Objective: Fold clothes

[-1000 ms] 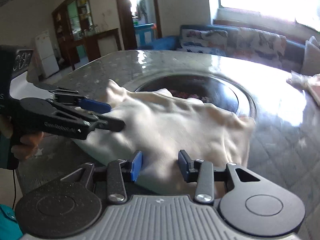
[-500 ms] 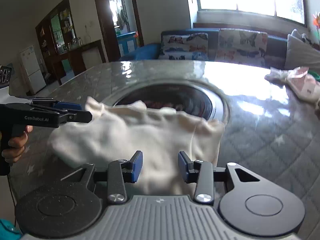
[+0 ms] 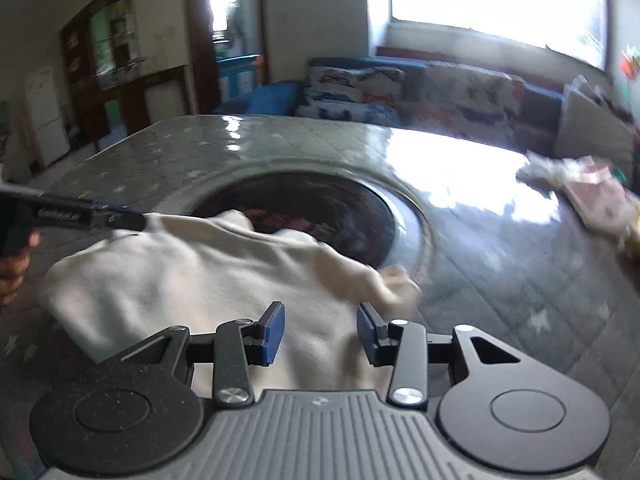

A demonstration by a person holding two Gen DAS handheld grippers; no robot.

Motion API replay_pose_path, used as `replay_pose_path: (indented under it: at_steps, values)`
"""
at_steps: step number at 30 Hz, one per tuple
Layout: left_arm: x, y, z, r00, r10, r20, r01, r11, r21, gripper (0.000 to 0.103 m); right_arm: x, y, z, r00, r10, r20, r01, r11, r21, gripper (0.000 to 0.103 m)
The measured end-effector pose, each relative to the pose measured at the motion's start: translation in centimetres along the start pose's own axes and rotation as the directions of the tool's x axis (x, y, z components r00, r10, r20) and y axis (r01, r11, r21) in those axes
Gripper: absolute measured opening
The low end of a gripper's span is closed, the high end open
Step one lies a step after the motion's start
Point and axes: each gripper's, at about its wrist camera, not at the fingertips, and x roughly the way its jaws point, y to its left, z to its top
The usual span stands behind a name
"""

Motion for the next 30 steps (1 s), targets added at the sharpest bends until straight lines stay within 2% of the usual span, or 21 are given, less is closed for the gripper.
replay_pose_path:
  at_steps: [2,3,6,8,11,14,16,19,23,24,28,30]
  values:
    - [-1.0,0.3,0.2,1.0,0.011,0.009,-0.01,1.0,-0.02,0.045,-0.7,1.7,0.8,0.999,0.041,0.013,-0.04,0.998,-0.052,0.041]
    - [-1.4,0.5,0.3,1.0,0.029,0.005,-0.029,0.999,-0.025,0.046,-1.0,2.8,1.1,0.998,0.067,0.018,-0.065,0.995,-0.082,0.045]
    - [-2.1,1.5,0.4,0.998,0.056,-0.024,-0.058,0.996,-0.062,0.048,-1.5,6.0,1.8,0.989,0.149,0.018,-0.143,0.973,-0.183,0.047]
    - [-2.5,2.1,0.1,0.997,0.061,-0.048,-0.065,0.993,-0.097,0.053,-1.6,9.1,2.0,0.974,0.228,0.002,-0.218,0.934,-0.284,0.048]
    - [-3.0,3.0,-0.3,0.995,0.062,-0.075,-0.073,0.985,-0.158,0.055,-1.1,13.1,1.9,0.948,0.316,-0.033,-0.304,0.873,-0.382,0.053]
    - [-3.4,3.8,-0.6,0.994,0.039,-0.098,-0.06,0.972,-0.226,0.057,-0.1,16.3,1.7,0.933,0.356,-0.05,-0.336,0.816,-0.471,0.055]
    - [-3.7,4.0,-0.8,0.994,0.025,-0.11,-0.052,0.965,-0.258,0.06,1.1,17.8,1.5,0.935,0.345,-0.075,-0.336,0.801,-0.495,0.056]
    - [-4.0,4.2,-1.1,0.992,0.001,-0.123,-0.038,0.953,-0.3,0.067,2.5,19.1,0.7,0.954,0.287,-0.088,-0.289,0.8,-0.526,0.053]
    - [-3.8,4.4,-1.3,0.99,-0.033,-0.14,-0.019,0.934,-0.356,0.074,2.6,19.2,0.2,0.962,0.261,-0.084,-0.265,0.802,-0.535,0.025]
    - [-3.7,4.4,-1.3,0.989,-0.041,-0.145,-0.017,0.926,-0.377,0.075,2.4,18.9,0.4,0.959,0.272,-0.075,-0.271,0.812,-0.518,0.019]
    - [-3.2,4.7,-1.4,0.983,-0.097,-0.156,0.011,0.878,-0.479,0.086,1.1,16.8,2.1,0.941,0.338,-0.032,-0.324,0.865,-0.384,0.013]
    - [-2.9,4.6,-1.3,0.98,-0.12,-0.159,0.02,0.854,-0.52,0.087,0.7,15.5,2.8,0.931,0.364,-0.016,-0.35,0.882,-0.315,0.012]
